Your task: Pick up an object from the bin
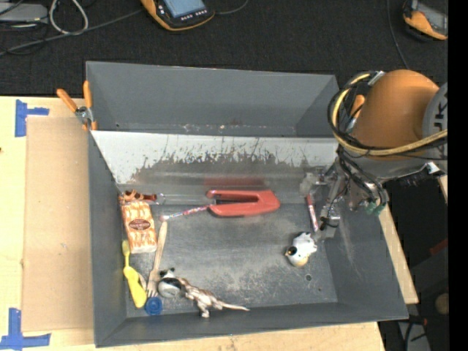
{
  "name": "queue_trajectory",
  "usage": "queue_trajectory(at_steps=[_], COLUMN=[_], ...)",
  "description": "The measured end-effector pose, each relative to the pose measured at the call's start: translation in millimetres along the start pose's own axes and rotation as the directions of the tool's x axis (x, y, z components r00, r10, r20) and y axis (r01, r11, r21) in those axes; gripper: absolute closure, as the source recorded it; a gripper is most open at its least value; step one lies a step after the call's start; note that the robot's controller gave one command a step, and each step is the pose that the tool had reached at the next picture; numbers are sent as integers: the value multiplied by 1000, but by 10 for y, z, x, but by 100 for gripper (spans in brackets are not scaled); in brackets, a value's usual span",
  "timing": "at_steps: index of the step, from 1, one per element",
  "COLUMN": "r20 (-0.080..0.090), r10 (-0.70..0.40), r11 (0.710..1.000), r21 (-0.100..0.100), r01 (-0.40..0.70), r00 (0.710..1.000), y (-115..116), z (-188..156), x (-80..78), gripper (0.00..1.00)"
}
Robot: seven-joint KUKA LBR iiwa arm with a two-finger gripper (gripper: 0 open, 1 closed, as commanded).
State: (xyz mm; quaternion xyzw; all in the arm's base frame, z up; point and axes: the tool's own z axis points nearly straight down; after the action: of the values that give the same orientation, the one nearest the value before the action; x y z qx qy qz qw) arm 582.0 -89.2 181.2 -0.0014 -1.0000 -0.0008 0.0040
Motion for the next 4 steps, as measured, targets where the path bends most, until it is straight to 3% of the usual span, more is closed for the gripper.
queue_trajectory(at_steps=[1, 2, 3, 4], r20=[7, 10, 6, 8], r10=[-3, -22, -95, 23], r11=[1000, 1000, 996, 1000], r21=[1, 1, 2, 3], r01=[3, 22, 95, -23], r00=[1000, 1000, 995, 1000], y=[5, -55, -3, 246], z=[-48, 633, 1107, 998], x=[-14, 108, 168, -224], gripper=[0, 0, 0, 0])
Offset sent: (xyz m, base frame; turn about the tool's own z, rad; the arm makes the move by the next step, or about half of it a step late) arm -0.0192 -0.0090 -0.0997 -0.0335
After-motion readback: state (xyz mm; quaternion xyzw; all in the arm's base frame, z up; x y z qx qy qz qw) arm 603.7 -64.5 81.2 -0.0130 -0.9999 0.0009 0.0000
